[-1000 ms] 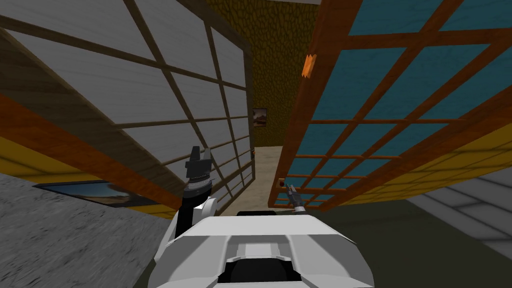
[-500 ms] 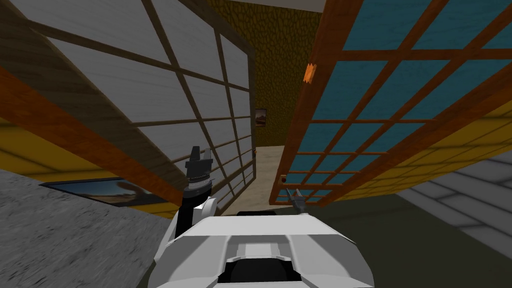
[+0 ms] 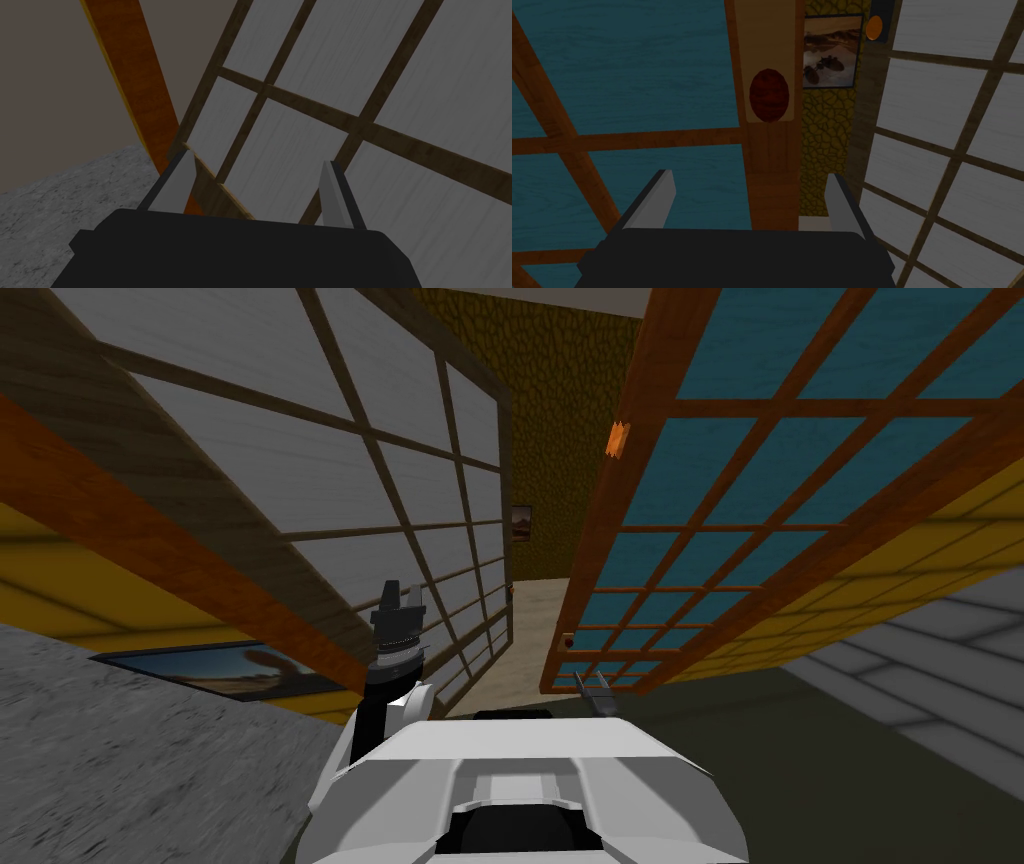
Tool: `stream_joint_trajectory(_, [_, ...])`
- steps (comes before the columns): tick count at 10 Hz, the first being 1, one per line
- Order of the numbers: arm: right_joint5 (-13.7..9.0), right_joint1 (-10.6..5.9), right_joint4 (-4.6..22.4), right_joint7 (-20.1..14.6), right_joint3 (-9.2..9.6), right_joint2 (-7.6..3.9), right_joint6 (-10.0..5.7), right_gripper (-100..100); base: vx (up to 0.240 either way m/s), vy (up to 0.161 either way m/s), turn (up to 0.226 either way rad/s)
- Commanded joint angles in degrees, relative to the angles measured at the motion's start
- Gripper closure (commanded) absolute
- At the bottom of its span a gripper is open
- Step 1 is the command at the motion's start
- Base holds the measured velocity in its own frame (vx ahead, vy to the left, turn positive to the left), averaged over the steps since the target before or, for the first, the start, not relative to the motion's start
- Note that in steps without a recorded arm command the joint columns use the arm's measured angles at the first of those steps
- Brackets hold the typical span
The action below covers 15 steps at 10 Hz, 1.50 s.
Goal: Push the door open
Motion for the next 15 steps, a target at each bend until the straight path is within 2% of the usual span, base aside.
stream_joint_trajectory(1, [0.8, 0.62, 0.0, 2.1, -0.48, 0.28, -0.37, -100, -0.038, 0.065, -0.032])
stream_joint_trajectory(2, [1.1, 0.96, -0.1, 2.9, -0.68, 0.42, -0.51, -100, -0.043, 0.053, -0.029])
stream_joint_trajectory(3, [0.8, 0.69, 0.0, 2.2, -0.57, 0.23, -0.46, -100, -0.02, 0.023, -0.009])
stream_joint_trajectory(4, [1.7, -0.89, 0.8, 2.6, -1.19, -0.17, 0.14, -100, 0.004, -0.026, -0.022])
stream_joint_trajectory(5, [2.1, -1.69, 1.2, 2.7, -1.48, -0.27, 0.46, -100, 0.008, -0.048, -0.014])
stream_joint_trajectory(6, [3.0, -3.55, 2.1, 2.9, -2.16, -0.31, 1.2, -100, 0.024, -0.069, -0.022])
stream_joint_trajectory(9, [4.7, -6.82, 3.6, 3.3, -3.36, 0.19, 2.51, -100, 0.039, -0.067, -0.013])
stream_joint_trajectory(10, [5.8, -9.07, 4.7, 3.6, -4.18, 0.96, 3.41, -100, 0.05, -0.055, -0.023])
stream_joint_trajectory(11, [6.4, -10.16, 5.2, 3.7, -4.58, 1.45, 3.84, -100, 0.058, -0.041, -0.012])
stream_joint_trajectory(13, [8.2, -13.75, 6.9, 4.1, -5.9, 3.89, 5.28, -100, 0.098, -0.007, -0.014])
stream_joint_trajectory(15, [9.0, -15.2, 7.5, 4.3, -6.43, 5.37, 5.85, -100, 0.122, 0.045, 0.0])
